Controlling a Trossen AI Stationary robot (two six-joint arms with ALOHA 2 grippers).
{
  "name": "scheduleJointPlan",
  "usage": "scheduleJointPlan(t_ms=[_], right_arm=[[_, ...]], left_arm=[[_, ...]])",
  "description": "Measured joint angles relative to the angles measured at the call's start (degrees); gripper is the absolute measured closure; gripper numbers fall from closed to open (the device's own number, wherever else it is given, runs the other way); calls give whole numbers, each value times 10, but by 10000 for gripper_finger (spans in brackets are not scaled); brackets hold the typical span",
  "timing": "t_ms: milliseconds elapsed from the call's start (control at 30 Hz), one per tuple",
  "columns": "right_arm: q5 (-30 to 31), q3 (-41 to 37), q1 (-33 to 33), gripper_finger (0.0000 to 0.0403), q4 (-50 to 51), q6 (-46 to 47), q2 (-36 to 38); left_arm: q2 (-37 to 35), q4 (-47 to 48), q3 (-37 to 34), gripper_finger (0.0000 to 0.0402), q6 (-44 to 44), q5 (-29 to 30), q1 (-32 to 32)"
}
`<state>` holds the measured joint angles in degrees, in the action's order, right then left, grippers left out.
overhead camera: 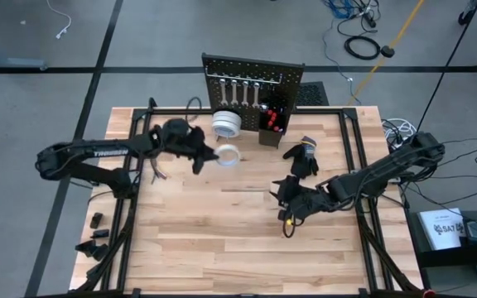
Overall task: Hang tools onto peg board
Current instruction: Hang the white tape on the peg board
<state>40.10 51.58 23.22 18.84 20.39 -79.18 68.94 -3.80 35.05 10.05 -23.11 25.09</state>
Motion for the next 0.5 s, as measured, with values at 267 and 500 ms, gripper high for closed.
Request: scheduleJointPlan(t_ms=[267, 500], right_arm=[[-26, 1, -27, 257, -20, -37, 0], [-41, 1, -47, 257, -57, -66, 0]], left_arm=[[3, 13, 0, 342, -51, -84, 105], [31, 9, 0, 342, -82, -105, 142]])
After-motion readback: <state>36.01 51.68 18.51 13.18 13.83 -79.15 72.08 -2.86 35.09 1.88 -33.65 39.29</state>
